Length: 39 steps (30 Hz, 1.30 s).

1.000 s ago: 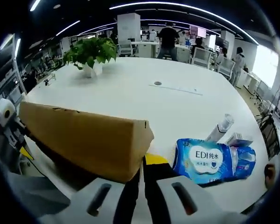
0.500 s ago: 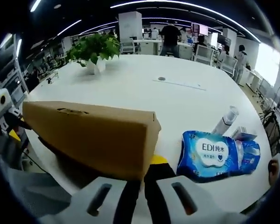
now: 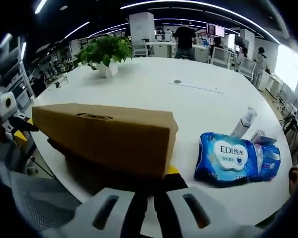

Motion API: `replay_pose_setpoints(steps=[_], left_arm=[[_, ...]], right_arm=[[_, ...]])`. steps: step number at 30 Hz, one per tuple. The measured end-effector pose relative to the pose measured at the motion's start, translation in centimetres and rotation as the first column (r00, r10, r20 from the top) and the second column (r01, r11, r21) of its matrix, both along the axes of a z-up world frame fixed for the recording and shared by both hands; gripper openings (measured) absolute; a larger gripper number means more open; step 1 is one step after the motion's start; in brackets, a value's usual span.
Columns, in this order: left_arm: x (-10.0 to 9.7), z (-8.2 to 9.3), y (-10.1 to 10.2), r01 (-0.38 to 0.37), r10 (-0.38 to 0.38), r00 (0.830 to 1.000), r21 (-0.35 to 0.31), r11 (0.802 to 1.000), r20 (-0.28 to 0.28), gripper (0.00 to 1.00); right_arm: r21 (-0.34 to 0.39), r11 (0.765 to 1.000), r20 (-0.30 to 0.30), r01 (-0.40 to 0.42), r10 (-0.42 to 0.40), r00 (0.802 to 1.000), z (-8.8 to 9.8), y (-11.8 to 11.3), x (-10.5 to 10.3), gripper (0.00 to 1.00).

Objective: Operate the shoe box by opening the lid, removing the specified soft item, and placing it in the target area until the item is outside and the box remains undamaged.

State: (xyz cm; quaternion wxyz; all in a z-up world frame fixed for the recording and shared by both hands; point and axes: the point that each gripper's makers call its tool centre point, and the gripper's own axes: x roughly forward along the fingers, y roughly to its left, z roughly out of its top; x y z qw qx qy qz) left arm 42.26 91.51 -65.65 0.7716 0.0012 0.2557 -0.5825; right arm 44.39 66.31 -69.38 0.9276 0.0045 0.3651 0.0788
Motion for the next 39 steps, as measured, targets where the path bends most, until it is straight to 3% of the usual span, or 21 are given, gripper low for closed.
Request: replay_pose_setpoints(steps=[13, 39], left_arm=[[-0.2, -1.0, 0.4, -0.021, 0.021, 1.000, 0.012, 1.000, -0.022, 0.24], [-0.4, -3.6, 0.6, -0.002, 0.007, 0.998, 0.071, 0.997, -0.062, 0.21]], right_arm=[[-0.008, 0.999, -0.011, -0.051, 0.051, 0.999, -0.4, 1.1, -1.9, 0.01], [-0.027, 0.998, -0.040, -0.054, 0.053, 0.998, -1.6, -0.2, -2.7, 0.00]])
